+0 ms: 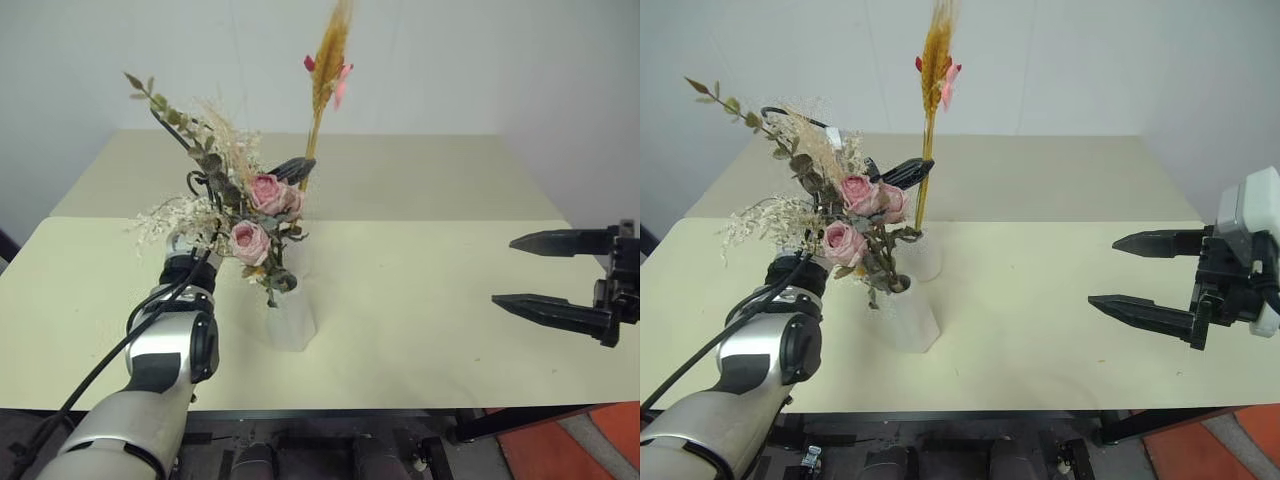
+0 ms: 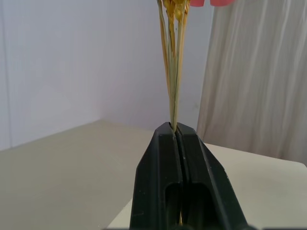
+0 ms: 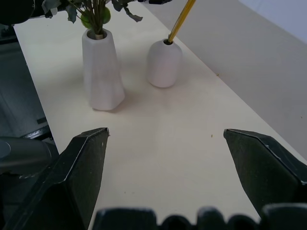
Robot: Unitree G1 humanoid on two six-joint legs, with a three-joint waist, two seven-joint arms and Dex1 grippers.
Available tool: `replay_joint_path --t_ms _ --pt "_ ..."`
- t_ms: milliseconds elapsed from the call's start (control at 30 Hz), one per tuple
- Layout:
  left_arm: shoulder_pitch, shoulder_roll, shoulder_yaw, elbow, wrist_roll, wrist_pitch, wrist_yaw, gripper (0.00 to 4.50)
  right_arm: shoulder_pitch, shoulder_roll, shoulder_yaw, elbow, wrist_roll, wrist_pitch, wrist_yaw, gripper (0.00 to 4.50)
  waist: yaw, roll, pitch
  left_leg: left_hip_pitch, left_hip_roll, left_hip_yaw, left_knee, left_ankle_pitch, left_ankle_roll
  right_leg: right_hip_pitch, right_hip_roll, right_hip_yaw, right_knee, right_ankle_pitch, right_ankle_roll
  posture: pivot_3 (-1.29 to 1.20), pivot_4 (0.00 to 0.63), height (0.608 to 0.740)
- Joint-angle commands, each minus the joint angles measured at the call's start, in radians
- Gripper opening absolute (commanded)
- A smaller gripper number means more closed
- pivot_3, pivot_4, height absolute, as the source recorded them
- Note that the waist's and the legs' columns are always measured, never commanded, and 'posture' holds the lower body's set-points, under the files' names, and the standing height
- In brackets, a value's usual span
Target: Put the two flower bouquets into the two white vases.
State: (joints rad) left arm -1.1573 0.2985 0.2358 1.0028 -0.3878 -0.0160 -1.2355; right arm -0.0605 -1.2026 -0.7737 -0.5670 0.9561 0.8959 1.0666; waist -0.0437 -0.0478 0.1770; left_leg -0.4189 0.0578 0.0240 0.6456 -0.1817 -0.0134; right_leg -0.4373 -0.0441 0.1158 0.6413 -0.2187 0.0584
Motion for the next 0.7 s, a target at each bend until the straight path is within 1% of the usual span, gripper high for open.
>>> replay_joint_path --t_ms 33,100,267,367,433,467,633,700 --pt "0.001 0.002 -0.003 -0.009 0.003 0.002 -0.002 0.47 0.0 -0.008 -0.055 -0.015 -0.002 0.003 -0.003 4.5 0.0 0.0 0.0 0.0 0.0 0.0 0.0 0.0 0.0 0.0 0.0 0.0 0.0 0.0 0.0 0.0 0.15 0.74" --pt "0.003 0.007 -0.002 -0.011 0.003 0.004 -0.002 0.98 0.002 -0.006 -0.054 -0.017 -0.001 0.003 -0.006 4.5 0.0 0.0 0.0 0.0 0.0 0.0 0.0 0.0 0.0 0.0 0.0 0.0 0.0 0.0 0.0 0.0 0.15 0.74" --pt "0.016 0.034 -0.003 -0.034 -0.001 0.046 -0.018 2.63 -0.001 -0.001 -0.04 -0.021 0.0 -0.004 -0.014 4.5 -0.002 0.0 0.0 0.0 0.0 0.0 0.0 0.0 0.0 0.0 0.0 0.0 0.0 0.0 0.0 0.0 0.15 0.74" --pt "0.051 0.07 -0.003 -0.093 -0.012 0.094 -0.035 3.64 -0.002 0.002 -0.026 -0.019 -0.006 -0.016 -0.015 4.5 -0.003 0.0 0.0 0.0 0.0 0.0 0.0 0.0 0.0 0.0 0.0 0.0 0.0 0.0 0.0 0.0 0.15 0.74" --pt "0.099 0.107 0.003 -0.169 -0.027 0.141 -0.041 4.3 -0.005 0.007 -0.014 -0.015 -0.008 -0.026 -0.014 4.5 -0.005 0.0 0.0 0.0 0.0 0.0 0.0 0.0 0.0 0.0 0.0 0.0 0.0 0.0 0.0 0.0 0.15 0.74" --pt "0.133 0.128 0.007 -0.223 -0.036 0.166 -0.038 4.46 -0.007 0.01 -0.007 -0.012 -0.01 -0.032 -0.012 4.5 -0.007 0.0 0.0 0.0 0.0 0.0 0.0 0.0 0.0 0.0 0.0 0.0 0.0 0.0 0.0 0.0 0.15 0.74" --pt "0.369 0.283 0.053 -0.597 -0.118 0.351 -0.015 4.46 -0.032 0.03 0.068 0.024 -0.034 -0.085 -0.003 4.5 -0.018 0.0 0.0 0.001 0.001 0.0 0.0 0.0 0.0 0.0 0.0 0.0 0.001 0.0 0.0 0.0 0.15 0.74" --pt "0.445 0.34 0.077 -0.712 -0.154 0.413 0.003 4.46 -0.051 0.038 0.108 0.044 -0.045 -0.111 0.001 4.5 -0.018 0.0 0.0 0.001 0.001 0.0 0.0 0.0 0.0 0.0 0.0 0.0 0.001 0.0 0.0 0.0 0.15 0.74"
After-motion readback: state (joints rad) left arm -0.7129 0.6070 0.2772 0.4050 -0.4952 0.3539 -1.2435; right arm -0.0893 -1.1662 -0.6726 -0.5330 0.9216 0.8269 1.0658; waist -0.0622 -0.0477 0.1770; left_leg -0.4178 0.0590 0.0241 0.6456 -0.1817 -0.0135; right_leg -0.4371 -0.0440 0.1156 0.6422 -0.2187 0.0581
